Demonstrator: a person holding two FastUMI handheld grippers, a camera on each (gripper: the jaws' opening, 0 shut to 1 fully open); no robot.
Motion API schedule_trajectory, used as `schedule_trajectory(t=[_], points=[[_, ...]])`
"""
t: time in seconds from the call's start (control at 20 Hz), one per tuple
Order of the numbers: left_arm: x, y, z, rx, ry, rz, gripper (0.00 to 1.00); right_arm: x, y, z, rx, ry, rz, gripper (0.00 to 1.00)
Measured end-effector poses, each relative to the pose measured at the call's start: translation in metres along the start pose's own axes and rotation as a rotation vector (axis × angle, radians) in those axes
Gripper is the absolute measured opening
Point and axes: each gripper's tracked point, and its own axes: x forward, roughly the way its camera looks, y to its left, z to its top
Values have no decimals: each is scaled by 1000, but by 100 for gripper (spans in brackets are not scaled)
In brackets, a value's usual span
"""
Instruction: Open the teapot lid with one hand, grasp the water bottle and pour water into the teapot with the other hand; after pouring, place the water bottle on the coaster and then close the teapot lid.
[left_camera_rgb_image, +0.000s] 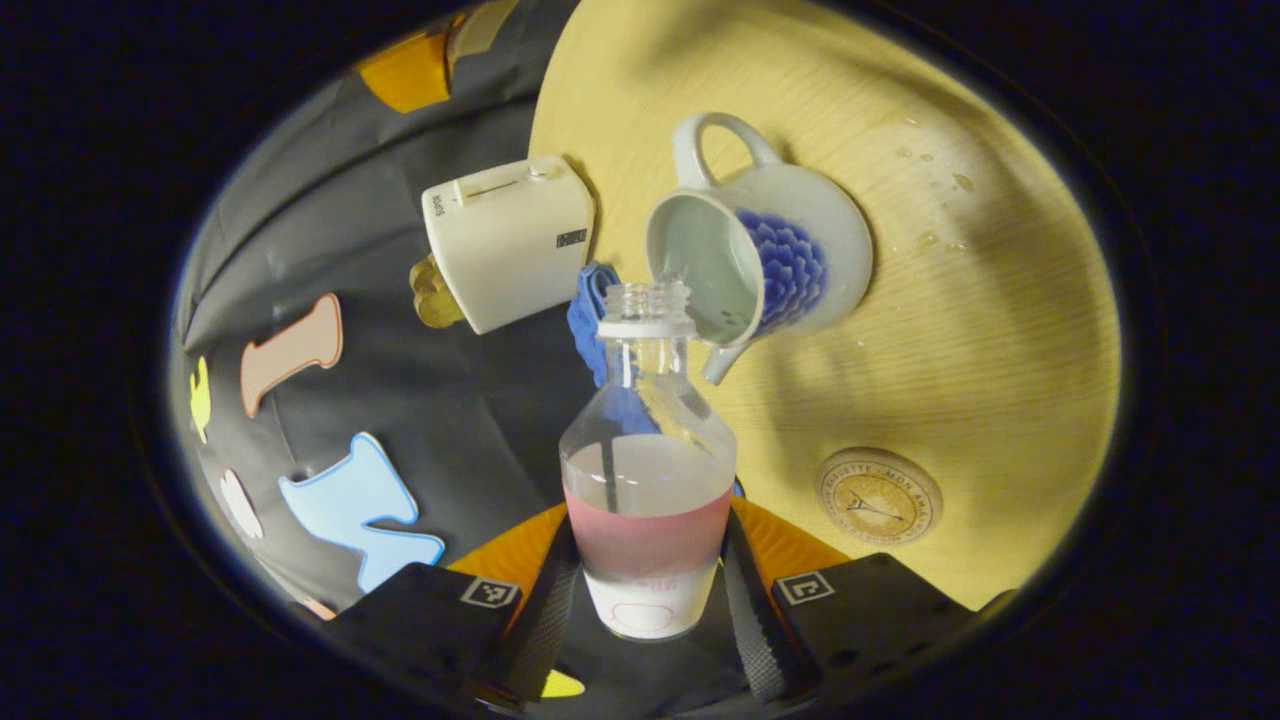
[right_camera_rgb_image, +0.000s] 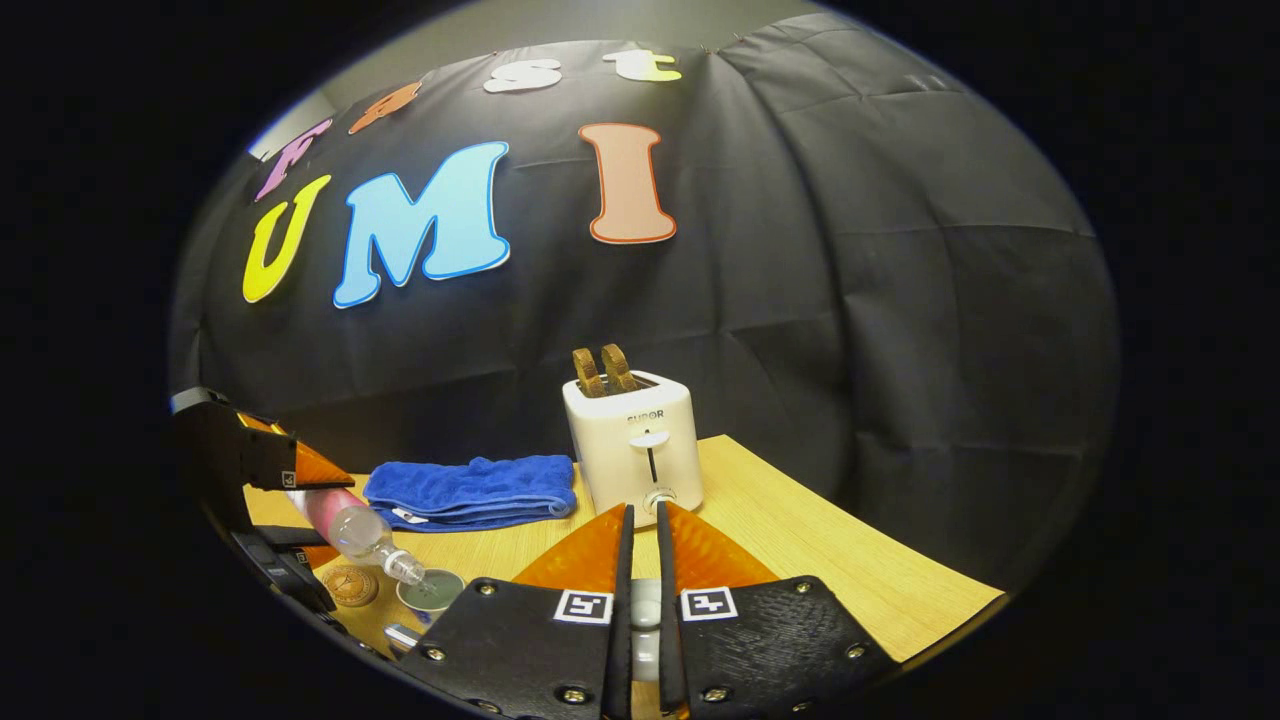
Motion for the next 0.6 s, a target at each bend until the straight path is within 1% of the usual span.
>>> schedule_trajectory(t=[0.05, 0.1, 0.25, 0.6], points=[[-1, 0, 1, 18, 4, 3, 84, 0, 0, 0, 6, 1, 2, 11], [-1, 1, 2, 30, 8, 4, 73, -1, 0, 0, 10, 0, 6, 11], [-1, 3, 1, 76, 29, 7, 84, 0, 2, -1, 7, 1, 7, 11], [-2, 10, -2, 194, 64, 30, 83, 1, 2, -4, -4, 9, 1, 11]])
